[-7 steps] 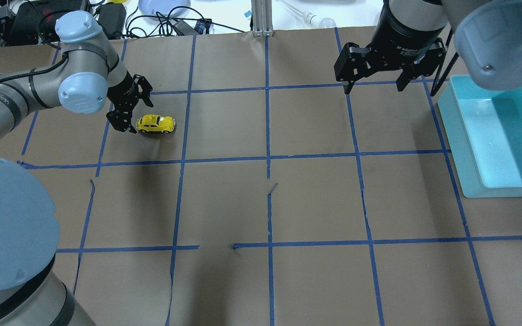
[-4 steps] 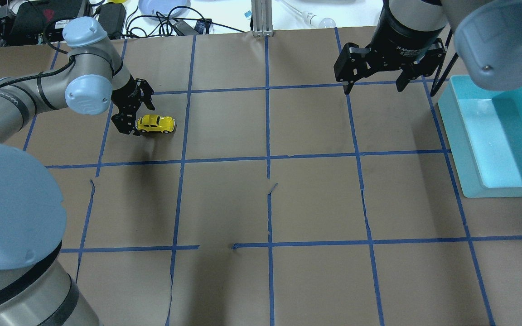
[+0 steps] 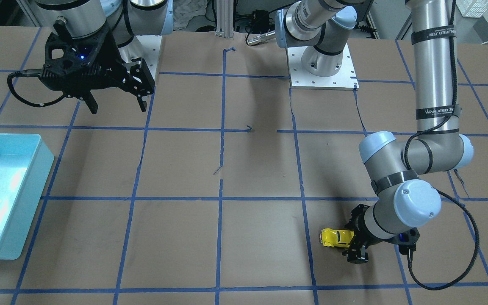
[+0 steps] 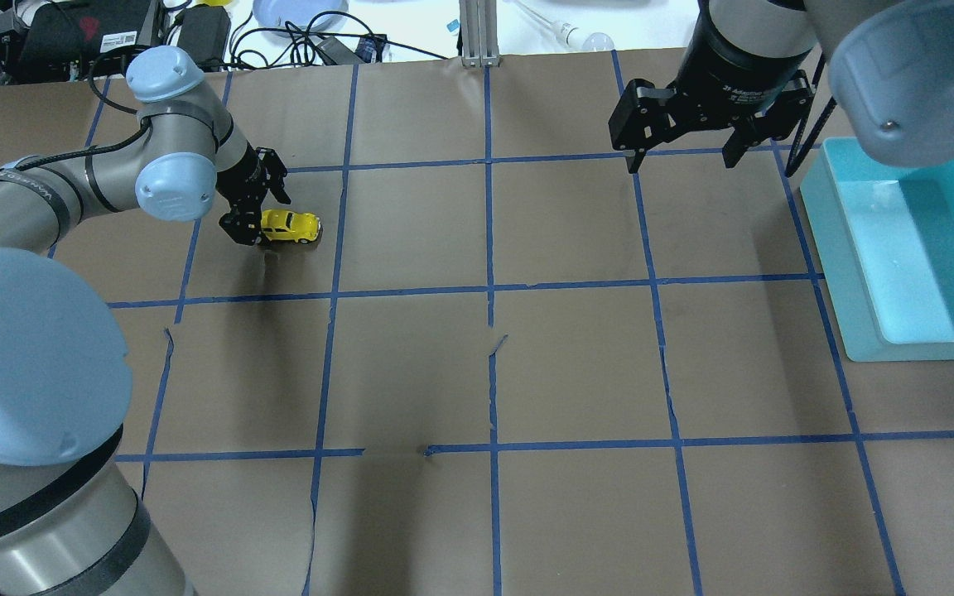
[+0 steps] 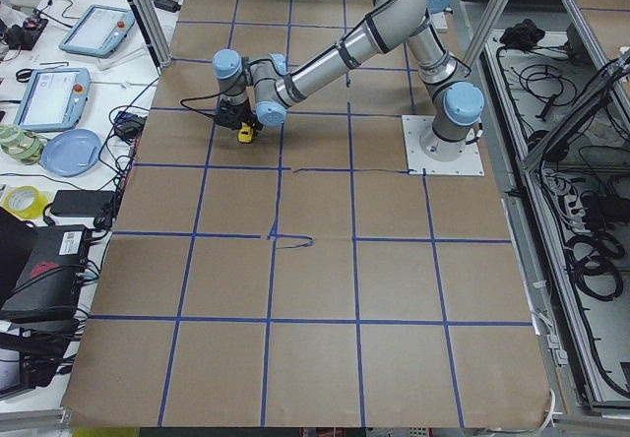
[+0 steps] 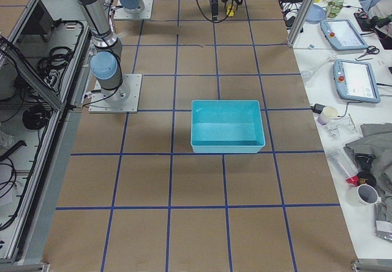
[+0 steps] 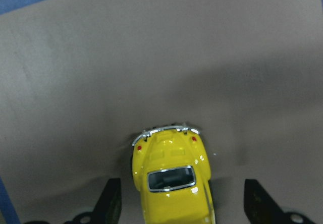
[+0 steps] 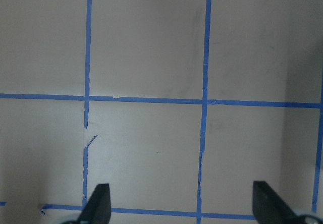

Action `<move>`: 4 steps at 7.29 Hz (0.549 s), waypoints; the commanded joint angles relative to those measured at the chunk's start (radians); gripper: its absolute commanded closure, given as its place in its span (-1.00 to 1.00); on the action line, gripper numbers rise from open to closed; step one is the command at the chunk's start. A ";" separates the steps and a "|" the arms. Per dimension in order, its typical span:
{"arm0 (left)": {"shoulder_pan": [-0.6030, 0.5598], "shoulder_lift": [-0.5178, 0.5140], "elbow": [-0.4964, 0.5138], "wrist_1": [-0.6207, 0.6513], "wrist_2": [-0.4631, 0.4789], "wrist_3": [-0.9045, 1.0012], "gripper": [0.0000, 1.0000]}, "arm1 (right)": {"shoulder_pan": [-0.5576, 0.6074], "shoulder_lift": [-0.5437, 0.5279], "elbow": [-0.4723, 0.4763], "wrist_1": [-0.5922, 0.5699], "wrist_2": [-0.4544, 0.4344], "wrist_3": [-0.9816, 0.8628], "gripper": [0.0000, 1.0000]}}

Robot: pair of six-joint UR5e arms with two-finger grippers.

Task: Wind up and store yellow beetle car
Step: 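Press the left gripper on the car and pull it backward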

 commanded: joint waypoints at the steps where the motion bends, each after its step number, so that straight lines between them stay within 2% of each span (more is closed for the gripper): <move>1: -0.001 0.000 0.000 0.007 -0.004 0.003 1.00 | -0.001 -0.001 0.000 0.001 -0.001 0.001 -1.00; 4: -0.001 0.019 0.009 0.007 -0.080 -0.001 1.00 | -0.002 0.001 0.000 -0.001 -0.001 0.001 -1.00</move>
